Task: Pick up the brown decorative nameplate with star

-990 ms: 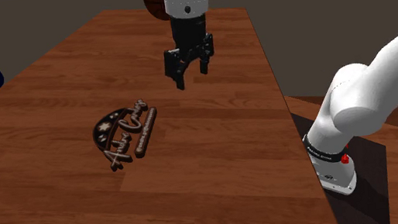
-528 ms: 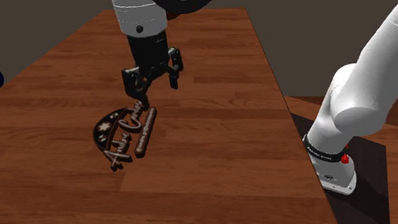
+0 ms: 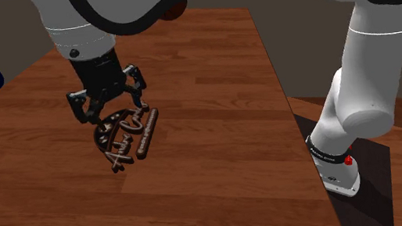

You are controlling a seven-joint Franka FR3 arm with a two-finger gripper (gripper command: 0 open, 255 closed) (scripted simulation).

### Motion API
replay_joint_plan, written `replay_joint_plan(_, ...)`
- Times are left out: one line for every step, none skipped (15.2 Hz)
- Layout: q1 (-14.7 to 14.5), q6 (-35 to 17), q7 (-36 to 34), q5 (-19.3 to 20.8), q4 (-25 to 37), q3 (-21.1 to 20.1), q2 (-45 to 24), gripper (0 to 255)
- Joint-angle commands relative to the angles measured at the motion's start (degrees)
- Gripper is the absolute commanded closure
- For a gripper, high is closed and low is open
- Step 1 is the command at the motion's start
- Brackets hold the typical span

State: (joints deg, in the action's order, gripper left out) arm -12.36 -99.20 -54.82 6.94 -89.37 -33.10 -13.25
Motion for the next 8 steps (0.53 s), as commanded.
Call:
replay_joint_plan(-2.75, 1.22, -3.13, 3.24, 5.61, -0.20, -5.33, 0)
replay_joint_plan(-4.38, 2.35, -4.39, 4.84, 9.18, -0.08, -8.20, 0)
replay_joint_plan(-6.19, 3.64, -5.48, 6.37, 13.03, 0.19, -11.13, 0)
replay_joint_plan(-6.61, 3.89, -5.64, 6.60, 13.77, 0.36, -11.65, 0)
replay_joint_plan(-6.49, 3.07, -5.67, 6.56, 12.87, 0.42, -11.57, 0)
replay_joint_plan(-6.36, 2.27, -5.72, 6.55, 12.00, 0.44, -11.51, 0)
replay_joint_plan(-6.23, 1.48, -5.76, 6.55, 11.16, 0.47, -11.47, 0)
replay_joint_plan(-6.11, 0.70, -5.81, 6.56, 10.34, 0.49, -11.45, 0)
